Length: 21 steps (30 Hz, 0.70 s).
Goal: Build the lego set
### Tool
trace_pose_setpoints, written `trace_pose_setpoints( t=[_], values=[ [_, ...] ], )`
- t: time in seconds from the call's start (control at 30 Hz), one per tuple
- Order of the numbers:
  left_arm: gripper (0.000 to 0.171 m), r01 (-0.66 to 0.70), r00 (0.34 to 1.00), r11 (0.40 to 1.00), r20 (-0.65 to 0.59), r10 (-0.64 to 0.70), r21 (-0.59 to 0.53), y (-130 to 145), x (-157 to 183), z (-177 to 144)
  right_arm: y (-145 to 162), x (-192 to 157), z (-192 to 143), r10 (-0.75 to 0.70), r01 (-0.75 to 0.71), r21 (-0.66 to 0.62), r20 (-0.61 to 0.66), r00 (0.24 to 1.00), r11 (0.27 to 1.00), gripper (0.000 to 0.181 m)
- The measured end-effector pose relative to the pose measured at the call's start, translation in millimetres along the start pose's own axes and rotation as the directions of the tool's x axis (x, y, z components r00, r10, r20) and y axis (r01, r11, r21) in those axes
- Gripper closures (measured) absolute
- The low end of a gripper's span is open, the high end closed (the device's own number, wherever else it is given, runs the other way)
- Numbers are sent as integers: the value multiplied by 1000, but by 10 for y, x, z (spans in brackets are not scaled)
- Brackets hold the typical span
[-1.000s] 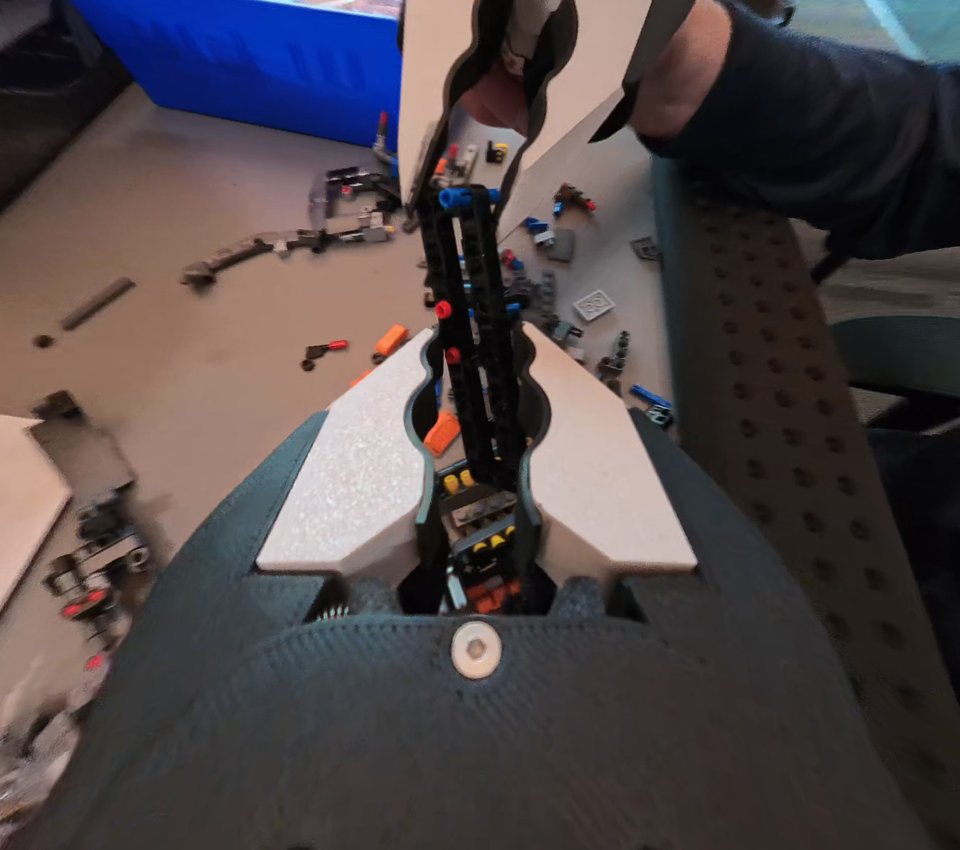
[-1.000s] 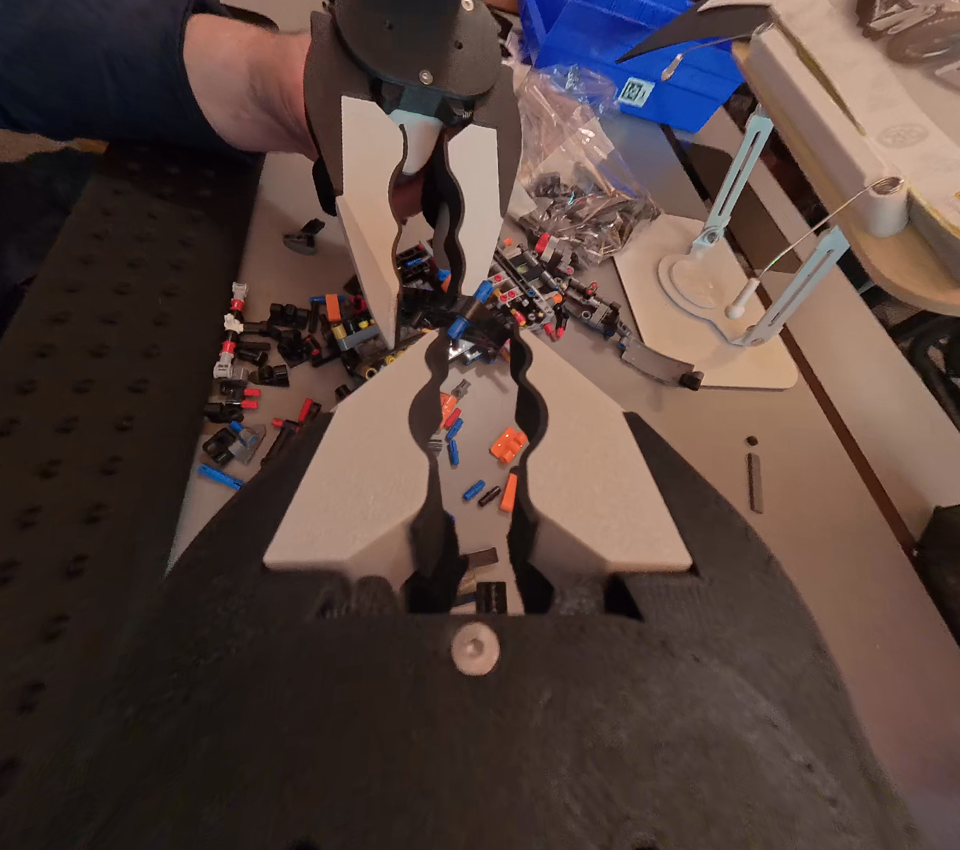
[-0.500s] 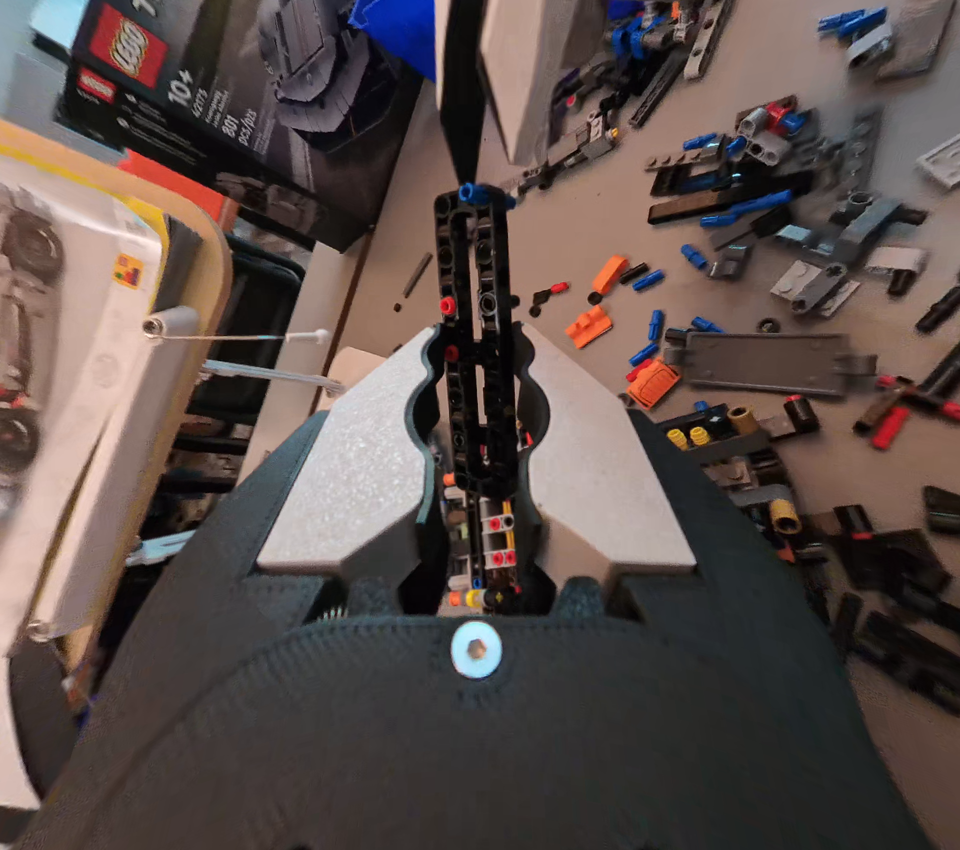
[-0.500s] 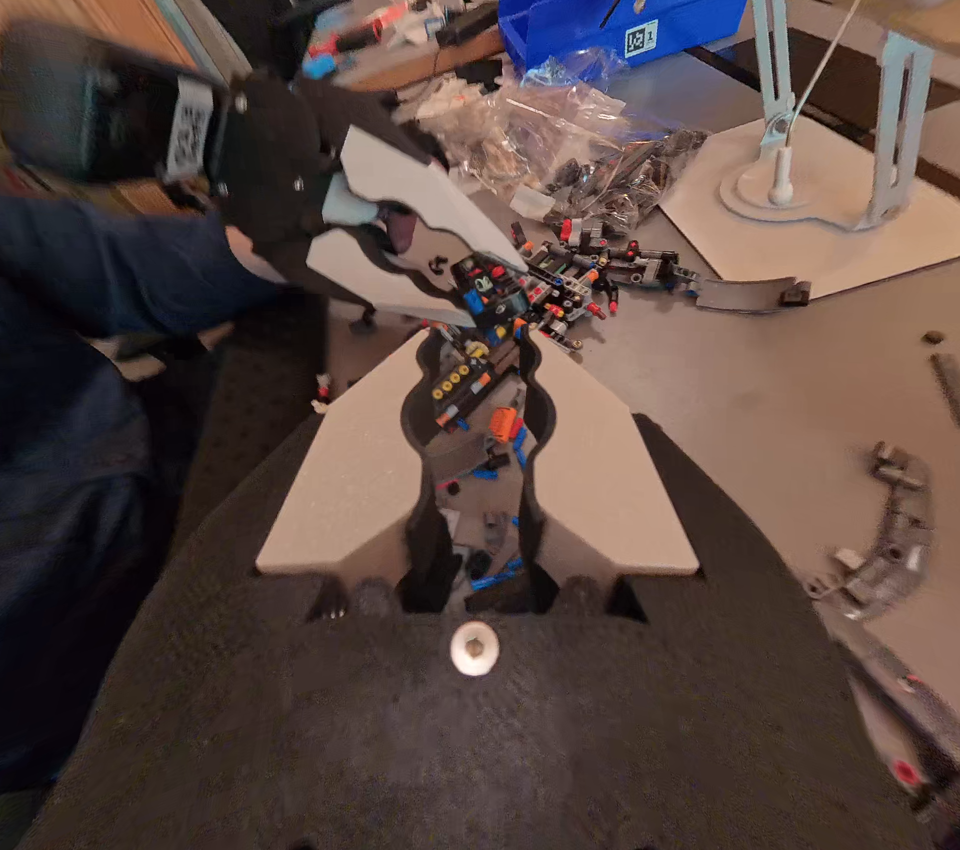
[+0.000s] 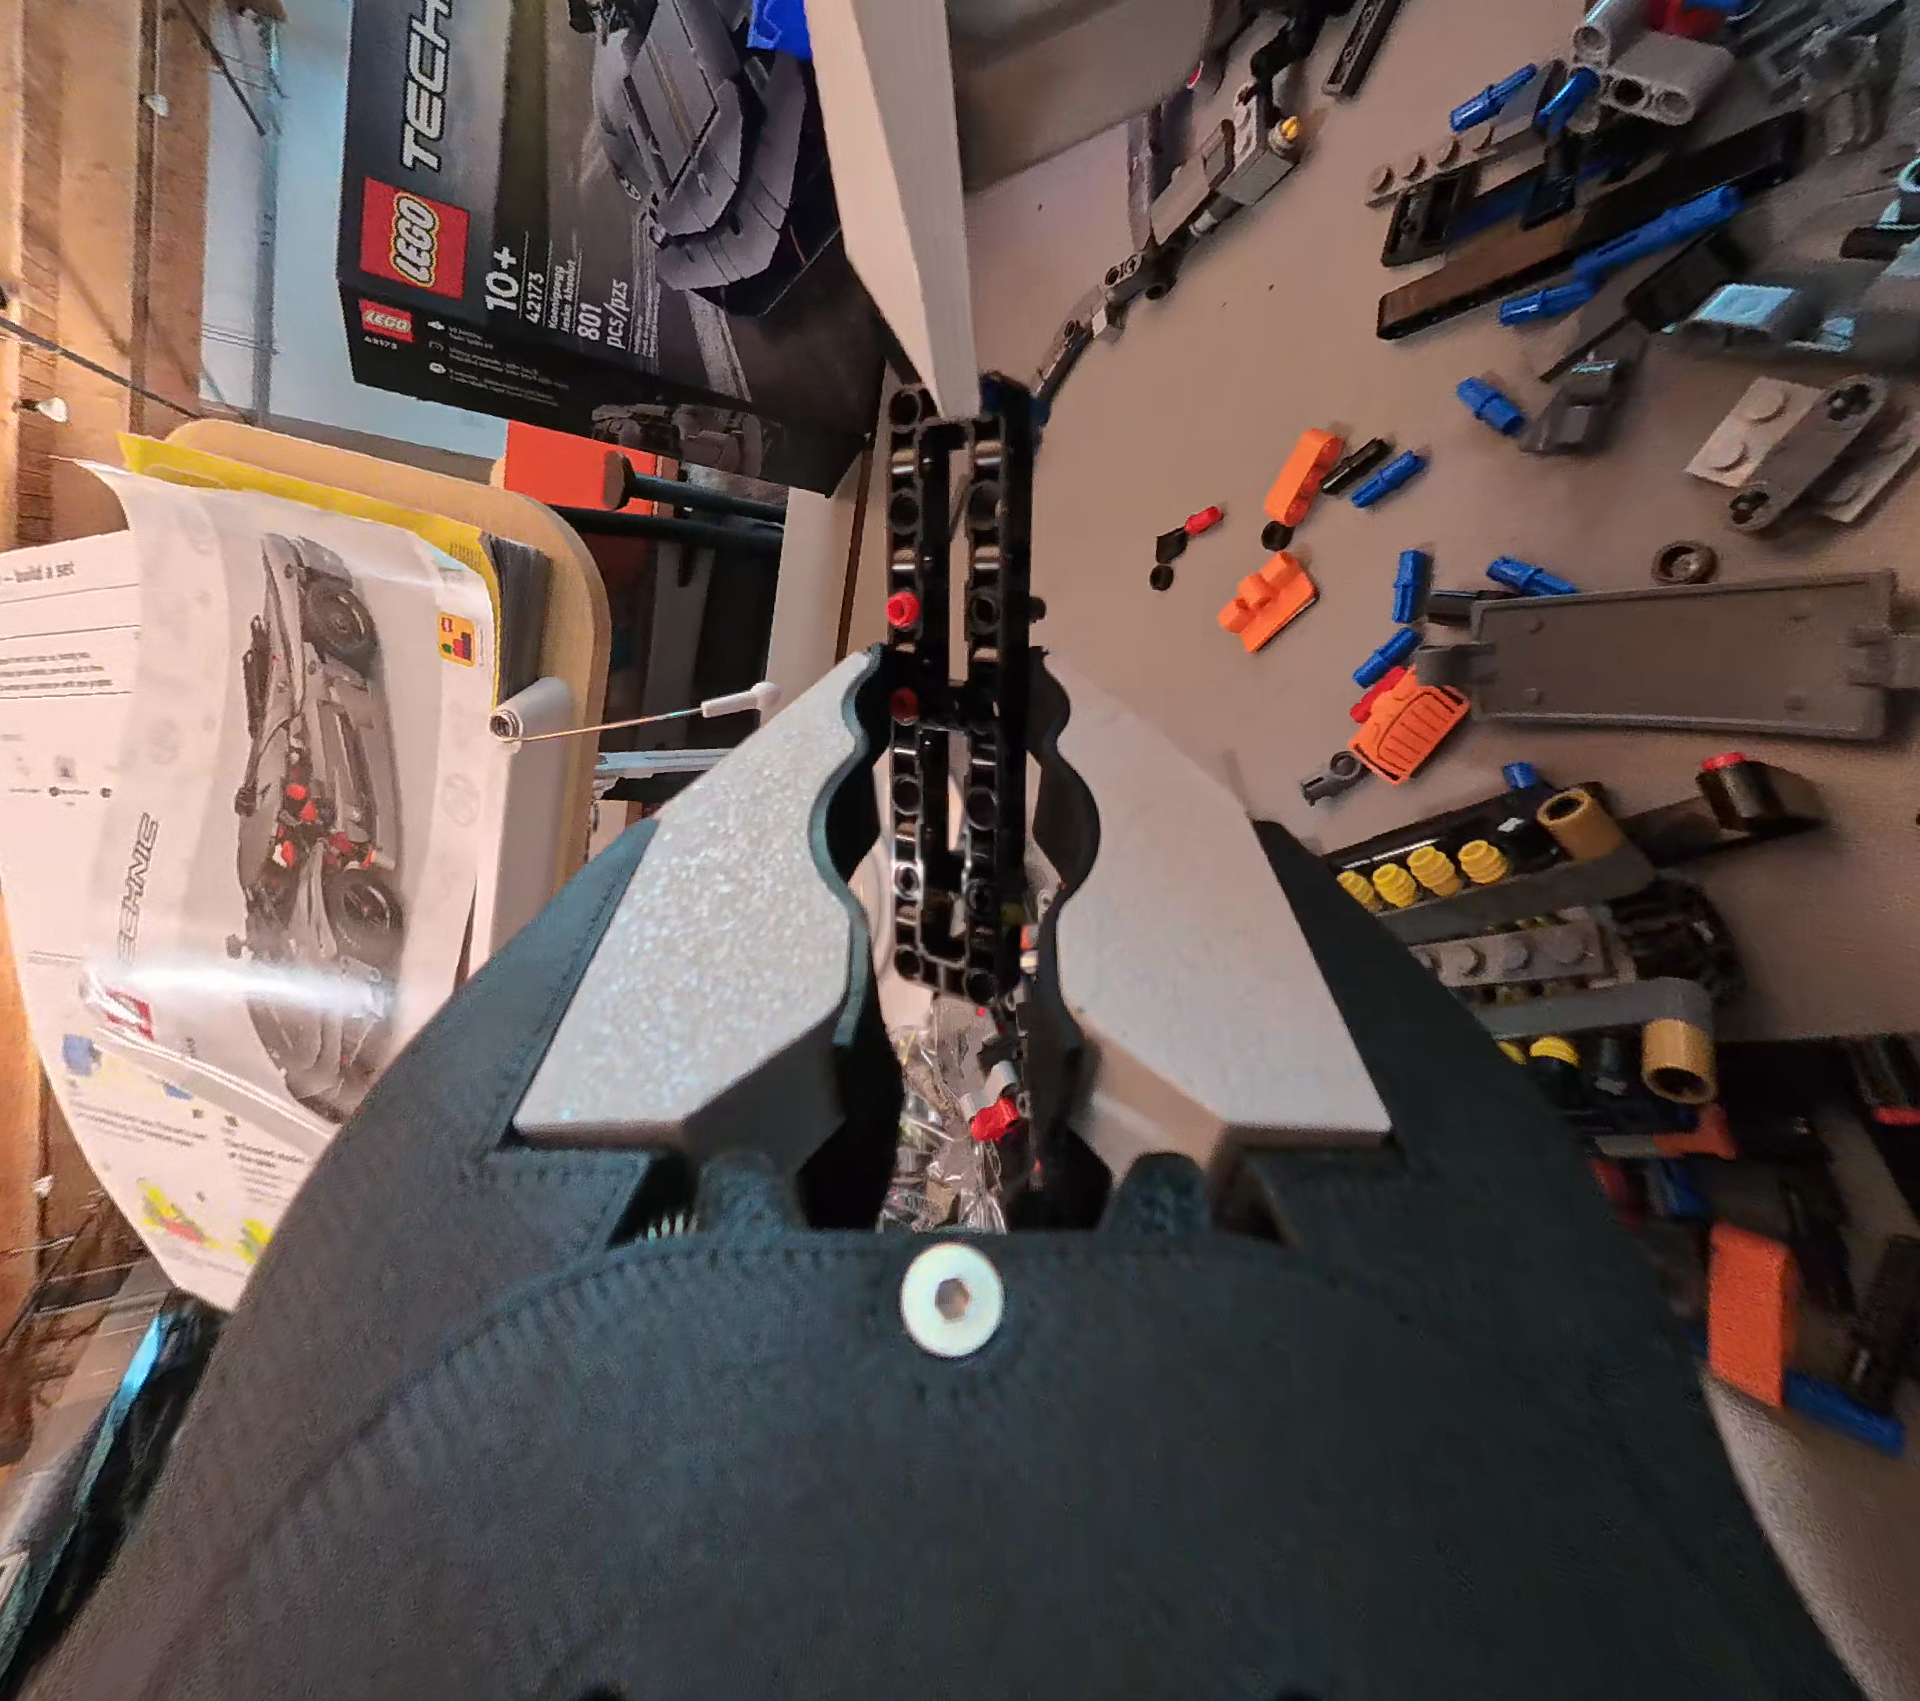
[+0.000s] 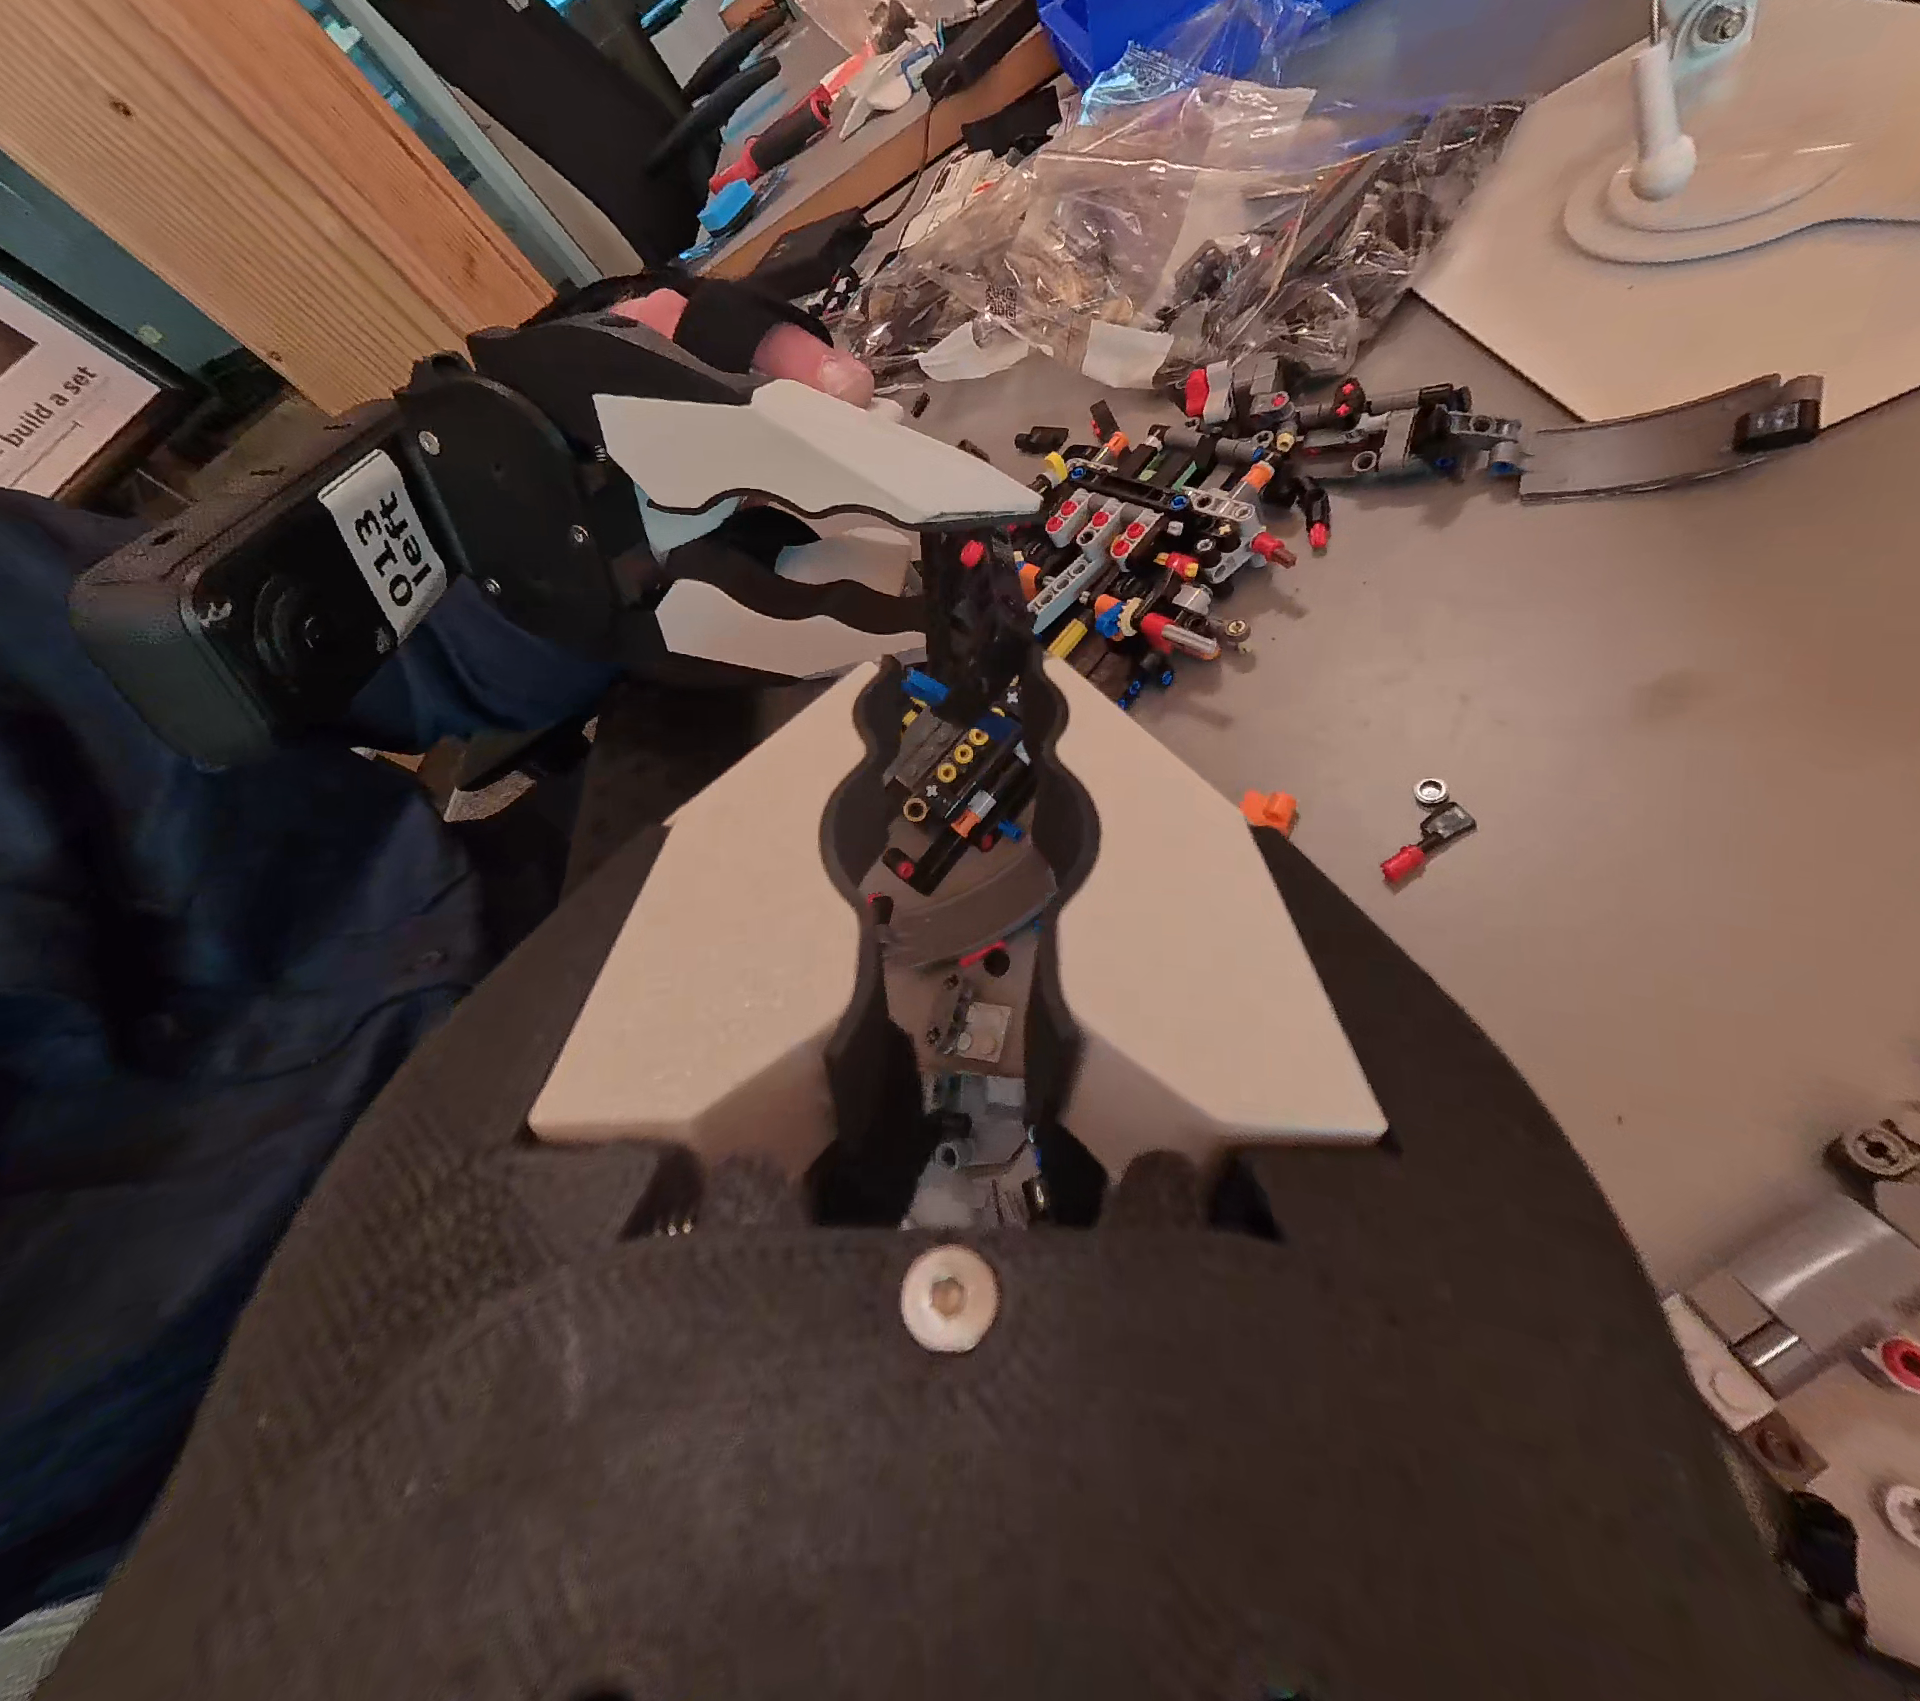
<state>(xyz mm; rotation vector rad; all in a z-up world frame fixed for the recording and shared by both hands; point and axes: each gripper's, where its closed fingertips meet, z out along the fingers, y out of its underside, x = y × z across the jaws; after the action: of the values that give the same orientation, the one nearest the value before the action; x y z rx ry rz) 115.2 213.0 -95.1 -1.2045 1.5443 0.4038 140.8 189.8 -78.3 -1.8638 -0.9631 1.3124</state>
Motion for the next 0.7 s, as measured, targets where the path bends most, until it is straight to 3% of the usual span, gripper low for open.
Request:
trace_pose_setpoints(
  t=[0.3,0.4,0.5,0.6,0.7],
  values=[
    [149,25,1000,1000,-5,-25,-4,49,-6,13,22,40,38,-80,78,-31,-88,993,996,170],
    [149,188,978,980,-101,-182,57,-9,-5,-18,-73,-31,18,-63,64,31,-43,997,997,167],
    [149,360,913,929,-238,-332,84,-36,46,-31,-67,-27,-42,-180,180,-1,-97,979,984,163],
    [149,428,874,898,-301,-382,101,-44,75,-39,-47,-65,0,-226,225,-13,-99,969,974,165],
    [149,468,845,876,-349,-406,114,-87,102,-55,-19,-65,27,-260,258,-34,-102,960,966,179]
  ],
)
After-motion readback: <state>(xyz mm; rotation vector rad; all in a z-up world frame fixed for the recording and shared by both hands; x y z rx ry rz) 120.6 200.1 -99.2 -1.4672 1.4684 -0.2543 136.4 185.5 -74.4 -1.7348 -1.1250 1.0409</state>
